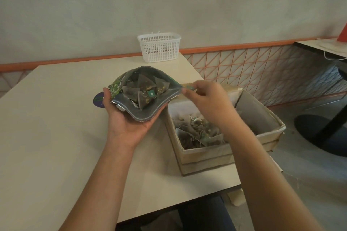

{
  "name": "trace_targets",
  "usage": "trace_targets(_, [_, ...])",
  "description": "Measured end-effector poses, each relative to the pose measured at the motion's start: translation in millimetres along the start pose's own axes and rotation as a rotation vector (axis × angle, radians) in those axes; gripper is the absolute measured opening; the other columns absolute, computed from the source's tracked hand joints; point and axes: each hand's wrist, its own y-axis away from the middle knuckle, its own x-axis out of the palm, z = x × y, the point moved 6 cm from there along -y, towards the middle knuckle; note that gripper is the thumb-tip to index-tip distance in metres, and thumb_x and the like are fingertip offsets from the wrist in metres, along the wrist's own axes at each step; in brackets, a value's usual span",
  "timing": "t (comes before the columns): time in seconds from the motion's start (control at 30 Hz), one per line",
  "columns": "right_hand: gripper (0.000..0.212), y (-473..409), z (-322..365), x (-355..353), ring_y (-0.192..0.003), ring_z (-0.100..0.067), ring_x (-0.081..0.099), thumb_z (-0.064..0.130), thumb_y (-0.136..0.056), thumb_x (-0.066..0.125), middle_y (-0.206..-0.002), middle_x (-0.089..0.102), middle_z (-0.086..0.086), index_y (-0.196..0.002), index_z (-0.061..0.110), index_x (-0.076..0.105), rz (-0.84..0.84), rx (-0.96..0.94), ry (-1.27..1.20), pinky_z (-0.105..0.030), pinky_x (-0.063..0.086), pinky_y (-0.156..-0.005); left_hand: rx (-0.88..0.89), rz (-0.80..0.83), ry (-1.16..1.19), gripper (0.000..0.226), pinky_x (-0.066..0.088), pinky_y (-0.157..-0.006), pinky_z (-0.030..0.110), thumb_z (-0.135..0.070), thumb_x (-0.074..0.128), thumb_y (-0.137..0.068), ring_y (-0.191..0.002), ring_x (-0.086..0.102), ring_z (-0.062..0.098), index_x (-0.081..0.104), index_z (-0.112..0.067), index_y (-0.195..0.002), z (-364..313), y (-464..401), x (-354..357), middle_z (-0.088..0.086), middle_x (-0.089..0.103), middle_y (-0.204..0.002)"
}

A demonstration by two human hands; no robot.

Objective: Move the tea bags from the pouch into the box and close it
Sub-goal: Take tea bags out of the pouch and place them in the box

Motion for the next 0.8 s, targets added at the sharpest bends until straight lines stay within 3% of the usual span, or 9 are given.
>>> trace_targets(0.17, [0.022,5.6,24.7,-35.7,-0.045,-0.003,0.031,0.034,-0.095,0.058,-0.054,0.039,0.007,-0.091,0.014,0.066,-0.241,-0.099,-0.182,-0.012,0.025,-0.045,0.014,-0.002,0.01,0.08,0.042,-0.104,0.062,-0.078,0.041,-0.086,-0.123,0.057,0.048,0.068,-0.015,-0.128,-0.4,-1.2,-1.6,0.023,0.06,-0.136])
trace_targets(0.33, [0.027,14.7,27.8,-50.3,-0.059,-0.013,0.038,0.03,-0.095,0.06,-0.064,0.044,-0.003,-0.088,0.004,0.062,-0.287,-0.122,-0.321,-0.025,0.033,-0.055,-0.001,-0.004,0.025,0.082,0.04,-0.105,0.061,-0.079,0.042,-0.086,-0.124,0.056,0.048,0.071,-0.012,-0.123,0.7,0.2,1.2,0.026,0.06,-0.134])
trace_targets(0.5, [0.021,21.1,22.9,-52.7,-0.055,-0.014,0.044,0.025,-0.094,0.062,-0.057,0.05,-0.003,-0.089,0.005,0.065,-0.183,-0.11,-0.299,-0.024,0.039,-0.056,-0.01,0.021,0.032,0.081,0.036,-0.113,0.057,-0.079,0.042,-0.086,-0.127,0.053,0.048,0.066,-0.015,-0.13,1.1,-0.3,1.8,0.025,0.057,-0.137])
trace_targets(0.63, [0.018,25.5,15.0,-46.9,-0.055,-0.018,0.037,0.032,-0.089,0.066,-0.06,0.045,-0.011,-0.085,0.015,0.071,-0.022,-0.035,-0.201,-0.025,0.033,-0.052,0.005,0.005,0.011,0.081,0.038,-0.111,0.057,-0.079,0.041,-0.086,-0.124,0.056,0.048,0.059,-0.018,-0.137,1.6,-0.1,3.3,0.026,0.059,-0.134])
trace_targets(0.8, [0.018,33.0,18.6,-53.9,-0.049,-0.016,0.029,0.038,-0.085,0.068,-0.057,0.038,-0.007,-0.086,0.021,0.075,0.063,-0.025,-0.196,-0.023,0.027,-0.048,-0.001,0.013,0.008,0.081,0.039,-0.108,0.059,-0.079,0.042,-0.086,-0.124,0.056,0.049,0.057,-0.017,-0.137,1.9,1.2,4.3,0.027,0.059,-0.134])
